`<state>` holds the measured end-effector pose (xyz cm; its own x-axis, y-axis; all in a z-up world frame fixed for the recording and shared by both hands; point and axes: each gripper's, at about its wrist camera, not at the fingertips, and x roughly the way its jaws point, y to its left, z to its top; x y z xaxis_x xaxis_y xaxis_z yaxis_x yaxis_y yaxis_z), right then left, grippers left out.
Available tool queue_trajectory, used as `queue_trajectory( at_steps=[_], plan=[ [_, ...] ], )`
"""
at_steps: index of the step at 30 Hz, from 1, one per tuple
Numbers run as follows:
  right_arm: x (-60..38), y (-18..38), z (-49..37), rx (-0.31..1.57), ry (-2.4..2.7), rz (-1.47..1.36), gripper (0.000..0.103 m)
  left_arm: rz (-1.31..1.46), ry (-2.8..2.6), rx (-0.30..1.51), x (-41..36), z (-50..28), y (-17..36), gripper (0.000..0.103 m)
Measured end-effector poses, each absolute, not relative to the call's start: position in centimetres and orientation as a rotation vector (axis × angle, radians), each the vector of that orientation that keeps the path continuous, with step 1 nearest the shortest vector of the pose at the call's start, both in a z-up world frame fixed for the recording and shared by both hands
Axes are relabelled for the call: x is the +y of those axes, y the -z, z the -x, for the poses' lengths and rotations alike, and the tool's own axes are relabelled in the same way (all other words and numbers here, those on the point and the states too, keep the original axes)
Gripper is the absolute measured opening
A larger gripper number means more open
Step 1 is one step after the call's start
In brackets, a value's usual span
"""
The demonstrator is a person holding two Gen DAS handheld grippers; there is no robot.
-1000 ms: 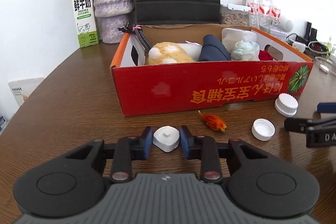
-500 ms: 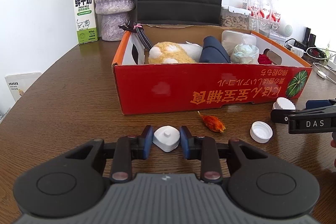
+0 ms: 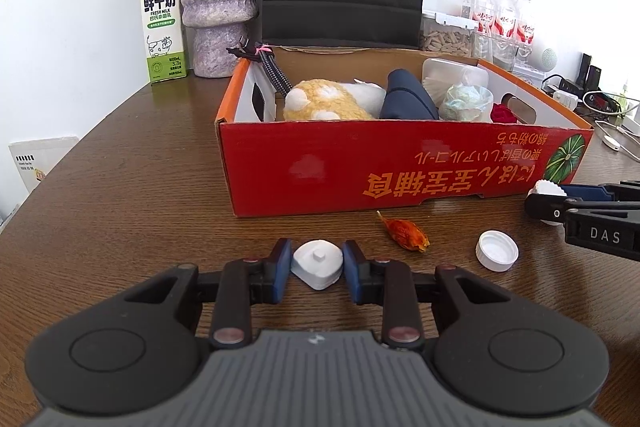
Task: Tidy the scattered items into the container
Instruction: 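Close the right gripper on the large white bottle cap while the left gripper holds the square cap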
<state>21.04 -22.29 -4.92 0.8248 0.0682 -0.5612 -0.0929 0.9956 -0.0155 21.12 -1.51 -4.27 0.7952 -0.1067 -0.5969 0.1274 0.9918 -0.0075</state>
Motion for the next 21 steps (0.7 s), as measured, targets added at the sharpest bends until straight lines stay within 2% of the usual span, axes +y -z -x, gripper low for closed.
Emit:
queue_trajectory(
  at_steps=[12, 21],
  plan=[
    [-21.5, 4.4, -19.9, 0.535, -0.092, 0.091, 0.039, -0.013, 0.121, 0.625, -1.1, -20.9, 4.2, 0.029],
    [-22.0, 3.4, -18.8, 0.48, -0.115, 0.055, 0.039, 0.009, 0.114, 0.516, -0.8, -19.2, 2.9, 0.029]
  ],
)
